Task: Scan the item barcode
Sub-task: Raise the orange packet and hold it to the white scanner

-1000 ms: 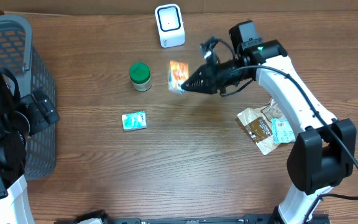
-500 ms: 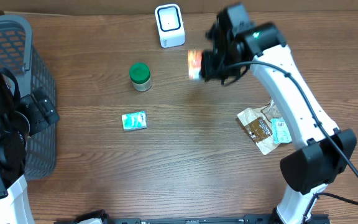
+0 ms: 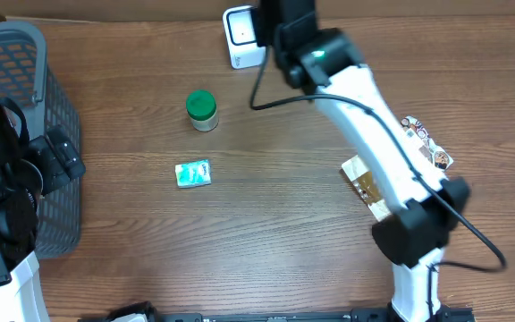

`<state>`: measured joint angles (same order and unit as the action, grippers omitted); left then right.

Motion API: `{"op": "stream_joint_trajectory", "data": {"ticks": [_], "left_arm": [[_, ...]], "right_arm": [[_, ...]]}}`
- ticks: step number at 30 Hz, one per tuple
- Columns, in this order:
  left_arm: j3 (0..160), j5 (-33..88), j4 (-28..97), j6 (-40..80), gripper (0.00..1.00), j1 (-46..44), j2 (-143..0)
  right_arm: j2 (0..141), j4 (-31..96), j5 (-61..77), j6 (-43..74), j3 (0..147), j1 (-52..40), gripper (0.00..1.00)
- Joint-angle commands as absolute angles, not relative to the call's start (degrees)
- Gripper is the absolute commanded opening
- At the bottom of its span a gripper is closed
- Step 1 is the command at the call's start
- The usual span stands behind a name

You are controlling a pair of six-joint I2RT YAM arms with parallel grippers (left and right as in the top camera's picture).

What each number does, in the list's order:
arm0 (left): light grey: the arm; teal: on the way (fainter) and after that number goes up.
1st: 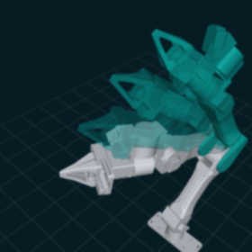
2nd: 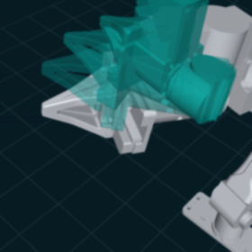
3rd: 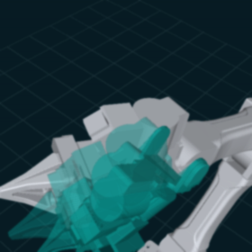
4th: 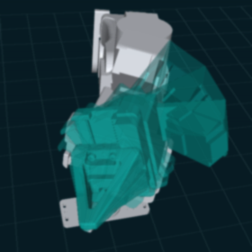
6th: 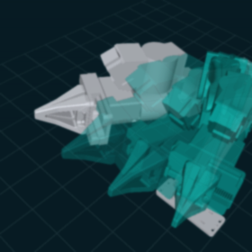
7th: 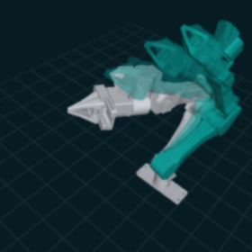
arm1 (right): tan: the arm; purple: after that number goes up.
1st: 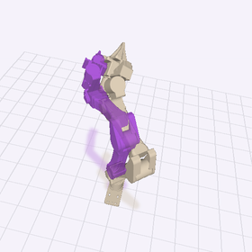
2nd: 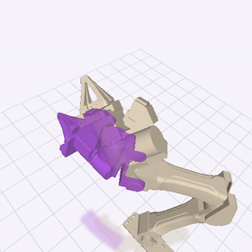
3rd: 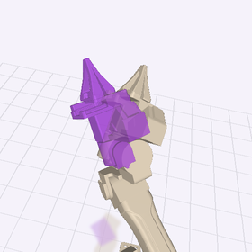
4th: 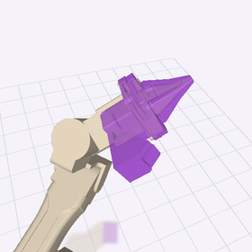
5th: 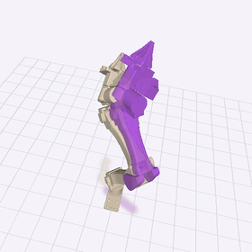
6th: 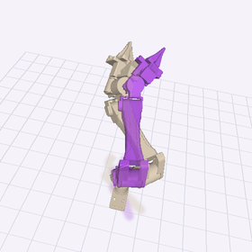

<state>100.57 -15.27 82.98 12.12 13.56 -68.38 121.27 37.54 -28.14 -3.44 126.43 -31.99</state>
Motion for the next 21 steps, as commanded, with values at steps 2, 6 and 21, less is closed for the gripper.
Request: {"op": "stream_joint_trajectory", "data": {"ticks": [2, 6, 21], "left_arm": [[101.7, -15.8, 82.9, 13.3, 1.00, 13.8, -67.9], [101.7, -15.8, 82.9, 13.3, 1.00, 13.8, -67.9], [101.7, -15.8, 82.9, 13.3, 1.00, 13.8, -67.9]], "right_arm": [[129.1, 28.9, -37.4, -23.2, 127.0, -32.1, 0.04], [134.9, 20.0, -38.5, -31.3, 127.0, -32.1, 0.04], [149.1, 2.9, -37.2, -51.8, 126.9, -32.0, 0.04]]}}
